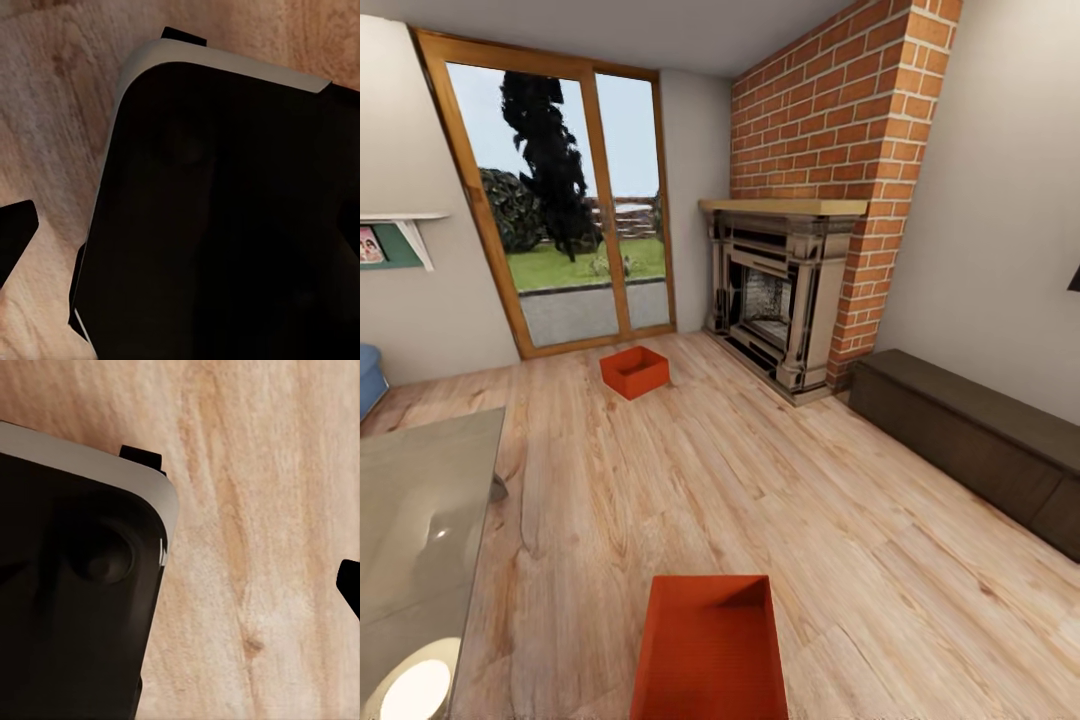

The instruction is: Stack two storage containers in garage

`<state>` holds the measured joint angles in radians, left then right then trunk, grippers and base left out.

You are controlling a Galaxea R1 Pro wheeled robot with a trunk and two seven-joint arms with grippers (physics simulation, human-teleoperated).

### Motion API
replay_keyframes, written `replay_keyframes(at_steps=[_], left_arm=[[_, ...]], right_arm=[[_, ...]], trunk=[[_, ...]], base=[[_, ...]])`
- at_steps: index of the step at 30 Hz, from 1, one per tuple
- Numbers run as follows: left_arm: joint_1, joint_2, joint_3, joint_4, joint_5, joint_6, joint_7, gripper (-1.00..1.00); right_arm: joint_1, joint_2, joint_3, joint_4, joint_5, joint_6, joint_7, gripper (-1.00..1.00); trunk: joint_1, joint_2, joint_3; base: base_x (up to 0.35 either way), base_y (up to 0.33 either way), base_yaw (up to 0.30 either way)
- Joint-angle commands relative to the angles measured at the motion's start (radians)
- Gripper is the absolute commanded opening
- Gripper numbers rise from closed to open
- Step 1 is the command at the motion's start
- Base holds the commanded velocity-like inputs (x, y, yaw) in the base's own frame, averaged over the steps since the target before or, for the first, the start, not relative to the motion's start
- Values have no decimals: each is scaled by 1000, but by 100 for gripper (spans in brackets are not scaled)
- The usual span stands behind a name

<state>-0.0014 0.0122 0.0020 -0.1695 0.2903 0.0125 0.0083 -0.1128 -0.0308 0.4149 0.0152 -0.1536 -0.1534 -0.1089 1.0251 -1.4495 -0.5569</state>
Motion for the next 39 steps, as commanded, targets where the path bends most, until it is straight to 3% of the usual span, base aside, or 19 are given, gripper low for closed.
replay_keyframes(at_steps=[1, 39], left_arm=[[0, 0, 0, -1, 6, 1, 1, 100], [0, 0, -4, -1, 6, 1, 1, 100]], right_arm=[[-1, 0, 9, 2, -10, -5, 0, 100], [-1, 0, 15, 2, -5, -4, 12, 100]], trunk=[[0, 0, -3], [0, 0, -64]], base=[[0, 0, 0], [0, 0, 0]])
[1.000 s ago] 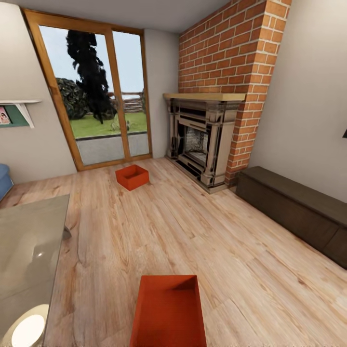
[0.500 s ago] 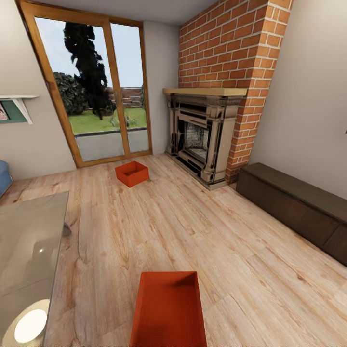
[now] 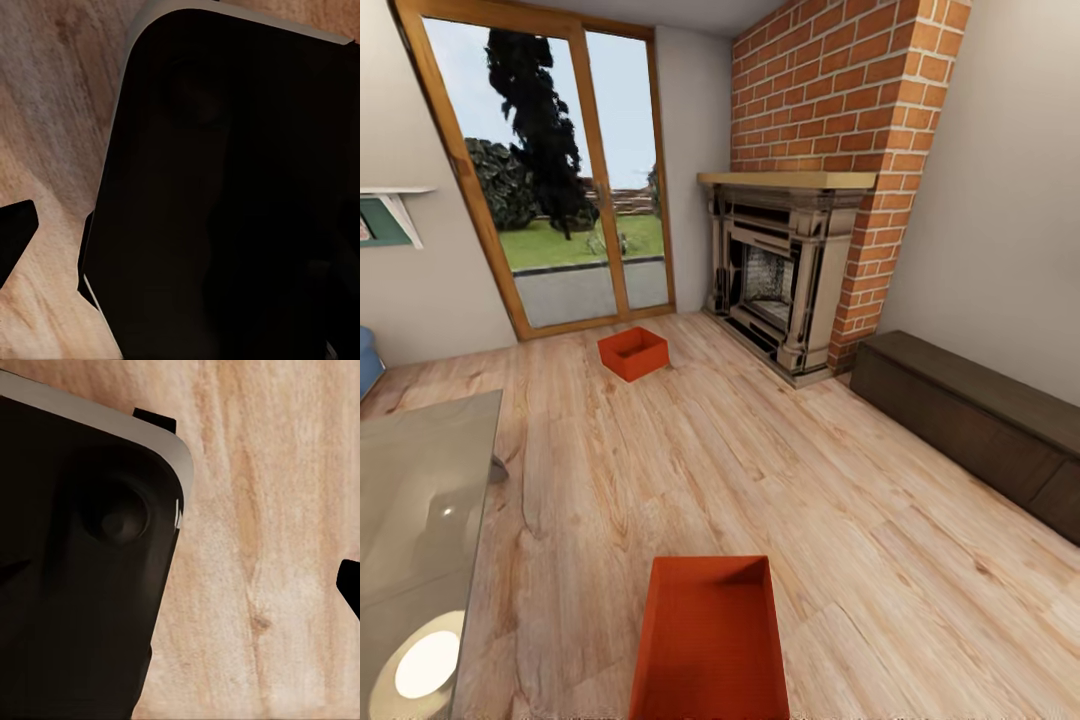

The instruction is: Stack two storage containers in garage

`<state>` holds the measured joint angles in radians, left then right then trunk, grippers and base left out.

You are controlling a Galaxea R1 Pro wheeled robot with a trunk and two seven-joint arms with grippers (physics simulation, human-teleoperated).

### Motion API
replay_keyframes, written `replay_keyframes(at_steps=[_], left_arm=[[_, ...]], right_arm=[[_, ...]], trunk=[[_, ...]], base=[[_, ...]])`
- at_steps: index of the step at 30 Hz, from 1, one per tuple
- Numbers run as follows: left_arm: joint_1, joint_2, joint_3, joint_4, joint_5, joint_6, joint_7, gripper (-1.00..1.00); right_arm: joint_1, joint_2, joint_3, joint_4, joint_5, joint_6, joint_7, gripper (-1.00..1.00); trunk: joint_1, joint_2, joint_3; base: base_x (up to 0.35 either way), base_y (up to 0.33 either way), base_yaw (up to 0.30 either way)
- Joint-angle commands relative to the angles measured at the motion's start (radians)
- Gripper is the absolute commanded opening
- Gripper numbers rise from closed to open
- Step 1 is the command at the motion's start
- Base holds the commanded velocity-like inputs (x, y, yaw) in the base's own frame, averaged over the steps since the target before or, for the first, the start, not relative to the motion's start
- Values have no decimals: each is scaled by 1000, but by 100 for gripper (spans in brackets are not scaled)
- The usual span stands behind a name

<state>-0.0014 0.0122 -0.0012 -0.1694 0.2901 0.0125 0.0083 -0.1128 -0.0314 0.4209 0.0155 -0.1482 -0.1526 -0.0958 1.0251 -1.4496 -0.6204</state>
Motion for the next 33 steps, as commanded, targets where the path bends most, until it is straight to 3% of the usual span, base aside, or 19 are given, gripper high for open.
replay_keyframes(at_steps=[1, 9, 33], left_arm=[[0, 0, 0, -1, 6, 1, 1, 100], [0, 0, -1, -1, 6, 1, 1, 100], [0, 0, -1, -1, 6, 1, 1, 100]], right_arm=[[-1, 0, 9, 2, -11, -4, -1, 100], [-1, 1, 6, 2, -12, 51, -1, 100], [-1, -1, 6, 1, -8, 45, -2, 100]], trunk=[[0, 0, -3], [0, 0, -15], [0, 0, -54]], base=[[0, 0, 0], [0, 0, 0], [0, 0, 0]])
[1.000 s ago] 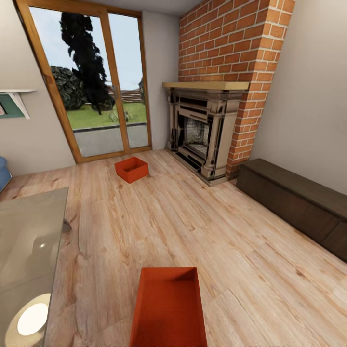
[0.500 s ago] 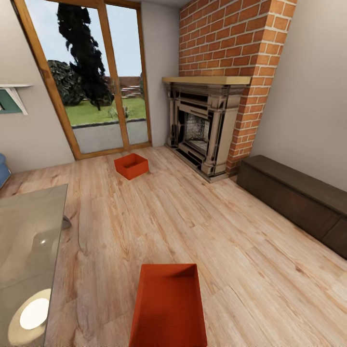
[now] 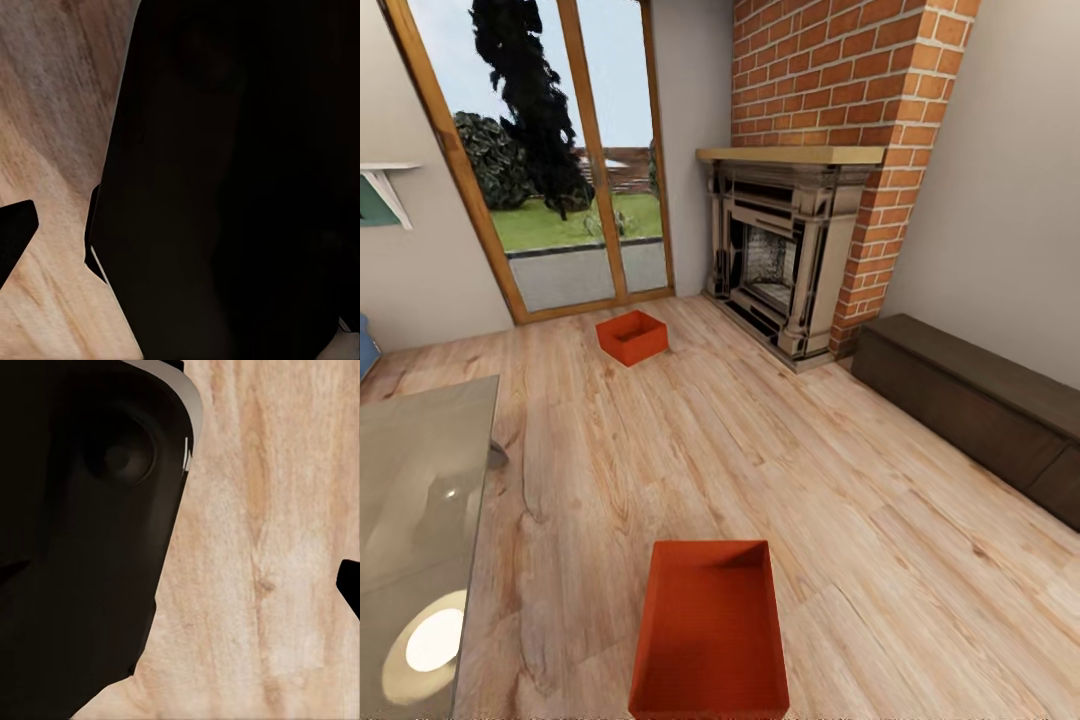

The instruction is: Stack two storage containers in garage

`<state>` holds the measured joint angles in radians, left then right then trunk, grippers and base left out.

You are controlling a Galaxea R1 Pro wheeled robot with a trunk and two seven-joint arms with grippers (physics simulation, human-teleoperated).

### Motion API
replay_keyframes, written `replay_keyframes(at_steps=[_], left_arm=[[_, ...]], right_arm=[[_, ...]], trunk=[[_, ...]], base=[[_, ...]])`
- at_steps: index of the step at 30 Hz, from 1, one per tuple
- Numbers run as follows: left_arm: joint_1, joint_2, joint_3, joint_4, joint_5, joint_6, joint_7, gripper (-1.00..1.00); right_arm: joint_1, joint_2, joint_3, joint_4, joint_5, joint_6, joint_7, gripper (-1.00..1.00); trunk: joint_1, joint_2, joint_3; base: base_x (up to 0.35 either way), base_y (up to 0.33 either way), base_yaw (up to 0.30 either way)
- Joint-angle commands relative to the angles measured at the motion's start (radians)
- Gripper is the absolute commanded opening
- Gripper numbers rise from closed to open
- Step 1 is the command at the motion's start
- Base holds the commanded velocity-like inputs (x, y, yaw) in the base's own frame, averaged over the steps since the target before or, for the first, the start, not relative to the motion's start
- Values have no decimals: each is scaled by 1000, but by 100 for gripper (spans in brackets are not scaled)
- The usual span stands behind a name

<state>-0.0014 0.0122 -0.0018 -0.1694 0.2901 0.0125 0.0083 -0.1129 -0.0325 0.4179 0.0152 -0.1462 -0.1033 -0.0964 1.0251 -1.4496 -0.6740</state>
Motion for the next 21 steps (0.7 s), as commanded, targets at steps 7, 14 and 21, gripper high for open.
replay_keyframes(at_steps=[7, 14, 21], left_arm=[[0, 0, 0, -1, 6, 1, 1, 100], [0, 0, -1, -1, 6, 1, 1, 100], [0, 0, -1, -1, 6, 1, 1, 100]], right_arm=[[-1, 2, 9, 2, -10, -14, -2, 100], [-1, 2, 9, 2, -10, -15, -1, 100], [-1, 0, 10, 2, -10, -18, 0, 100]], trunk=[[0, 0, -12], [0, 0, -24], [0, 0, -35]], base=[[0, 0, 0], [0, 0, 0], [0, 0, 0]])
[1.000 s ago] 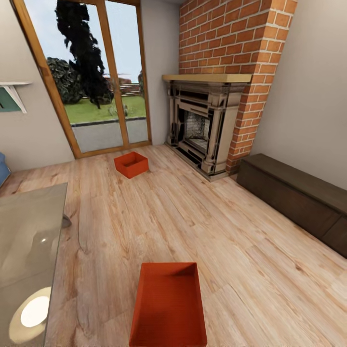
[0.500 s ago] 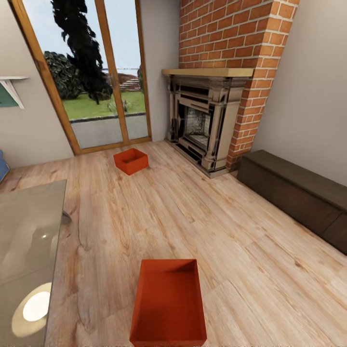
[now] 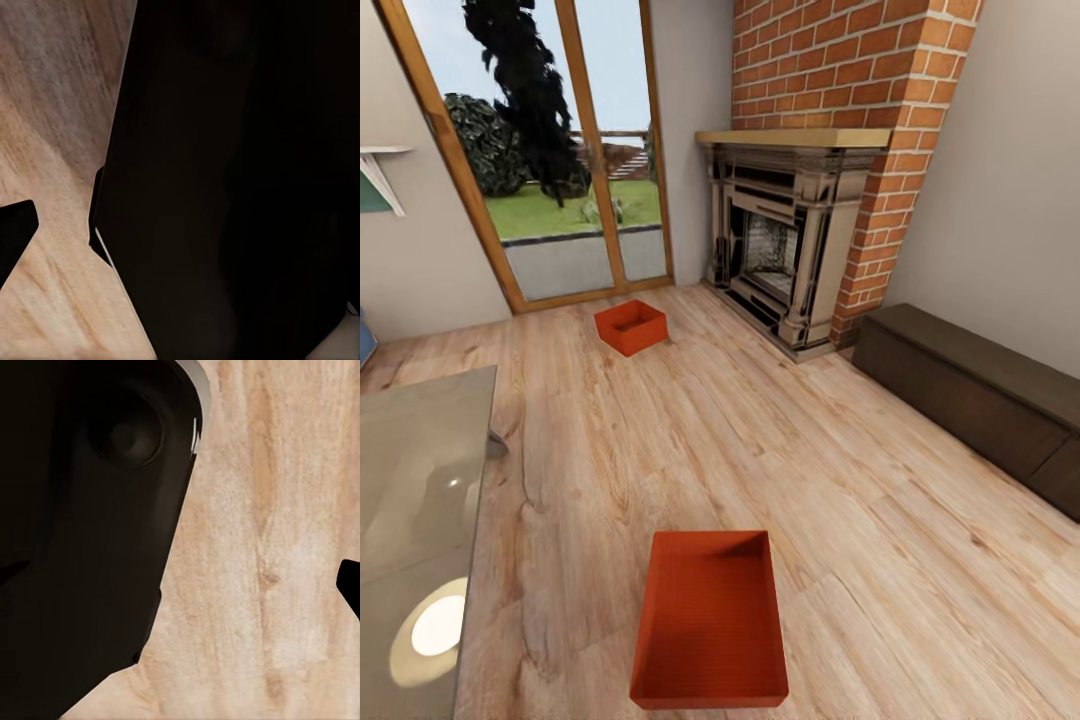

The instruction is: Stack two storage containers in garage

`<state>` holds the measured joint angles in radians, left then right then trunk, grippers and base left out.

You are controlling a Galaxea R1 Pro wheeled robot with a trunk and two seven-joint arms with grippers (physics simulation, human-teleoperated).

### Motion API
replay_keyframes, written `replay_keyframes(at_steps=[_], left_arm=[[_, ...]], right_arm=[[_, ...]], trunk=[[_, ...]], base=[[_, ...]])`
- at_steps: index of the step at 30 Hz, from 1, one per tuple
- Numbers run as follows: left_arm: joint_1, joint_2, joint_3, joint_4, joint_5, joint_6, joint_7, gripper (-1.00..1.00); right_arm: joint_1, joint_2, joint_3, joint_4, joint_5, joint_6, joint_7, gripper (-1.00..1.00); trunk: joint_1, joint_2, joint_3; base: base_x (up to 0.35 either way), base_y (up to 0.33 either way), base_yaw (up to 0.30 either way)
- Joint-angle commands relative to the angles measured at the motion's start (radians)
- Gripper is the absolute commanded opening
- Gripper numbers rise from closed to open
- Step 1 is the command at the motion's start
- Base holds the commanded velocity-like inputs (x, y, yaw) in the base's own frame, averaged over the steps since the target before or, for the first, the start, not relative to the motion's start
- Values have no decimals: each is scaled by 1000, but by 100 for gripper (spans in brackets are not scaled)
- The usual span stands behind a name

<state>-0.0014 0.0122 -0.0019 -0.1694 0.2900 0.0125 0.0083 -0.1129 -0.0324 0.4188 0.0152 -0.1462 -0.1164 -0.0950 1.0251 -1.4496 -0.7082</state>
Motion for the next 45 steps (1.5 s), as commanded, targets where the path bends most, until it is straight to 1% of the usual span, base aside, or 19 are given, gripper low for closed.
replay_keyframes(at_steps=[1, 45], left_arm=[[0, 0, -1, -1, 6, 1, 1, 100], [0, 0, -1, -1, 6, 1, 1, 100]], right_arm=[[-1, 1, 9, 2, -10, -5, -1, 100], [-1, 2, 9, 2, -10, -5, -2, 100]], trunk=[[0, 0, -2], [0, 0, -74]], base=[[0, 0, 0], [0, 0, 0]])
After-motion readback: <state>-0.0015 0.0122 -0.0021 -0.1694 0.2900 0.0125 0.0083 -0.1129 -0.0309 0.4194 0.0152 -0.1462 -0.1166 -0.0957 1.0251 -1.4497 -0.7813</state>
